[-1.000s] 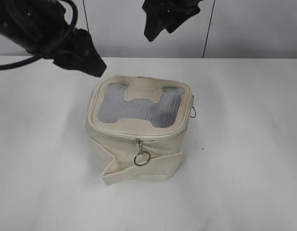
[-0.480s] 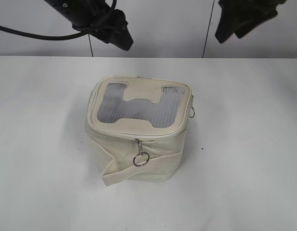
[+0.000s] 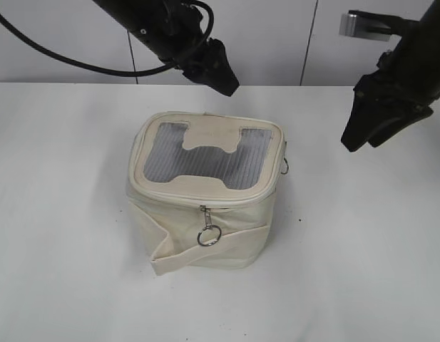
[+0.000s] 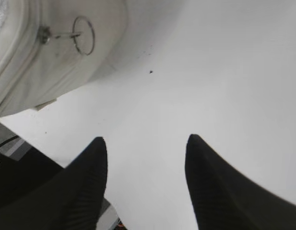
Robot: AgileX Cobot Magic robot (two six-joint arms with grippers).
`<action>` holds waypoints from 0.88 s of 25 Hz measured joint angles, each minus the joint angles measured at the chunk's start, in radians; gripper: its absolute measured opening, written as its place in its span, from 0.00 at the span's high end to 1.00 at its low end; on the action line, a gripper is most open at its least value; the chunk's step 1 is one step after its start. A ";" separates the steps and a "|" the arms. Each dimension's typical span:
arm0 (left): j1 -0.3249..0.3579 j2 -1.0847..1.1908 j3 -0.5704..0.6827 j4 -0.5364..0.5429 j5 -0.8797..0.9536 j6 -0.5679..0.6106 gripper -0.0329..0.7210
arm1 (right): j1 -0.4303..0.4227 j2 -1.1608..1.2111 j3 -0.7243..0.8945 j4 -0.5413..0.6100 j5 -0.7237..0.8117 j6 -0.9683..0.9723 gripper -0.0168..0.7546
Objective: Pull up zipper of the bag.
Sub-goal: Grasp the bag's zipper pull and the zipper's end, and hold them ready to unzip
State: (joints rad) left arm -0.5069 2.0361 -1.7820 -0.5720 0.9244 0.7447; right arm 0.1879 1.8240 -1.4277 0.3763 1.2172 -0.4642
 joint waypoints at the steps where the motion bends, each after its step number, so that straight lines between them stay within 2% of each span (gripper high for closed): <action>1: 0.000 0.013 -0.010 -0.011 0.017 0.014 0.34 | 0.000 -0.007 0.022 0.020 -0.001 -0.010 0.44; 7: -0.001 0.077 -0.029 -0.073 0.057 0.051 0.34 | -0.001 -0.051 0.134 0.064 -0.043 -0.047 0.45; 10: -0.005 0.102 -0.029 -0.121 0.071 0.063 0.34 | -0.001 -0.056 0.146 0.088 -0.050 -0.049 0.45; 18: -0.038 0.162 -0.089 -0.146 0.135 0.067 0.34 | -0.001 -0.058 0.146 0.111 -0.068 -0.050 0.45; 20: -0.048 0.177 -0.103 -0.147 0.169 0.067 0.37 | -0.001 -0.058 0.146 0.111 -0.075 -0.050 0.45; 22: -0.056 0.182 -0.109 -0.133 0.183 0.063 0.46 | -0.001 -0.058 0.146 0.111 -0.087 -0.050 0.45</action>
State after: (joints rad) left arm -0.5631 2.2179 -1.8907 -0.7052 1.1077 0.8074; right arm 0.1871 1.7664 -1.2813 0.4877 1.1302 -0.5146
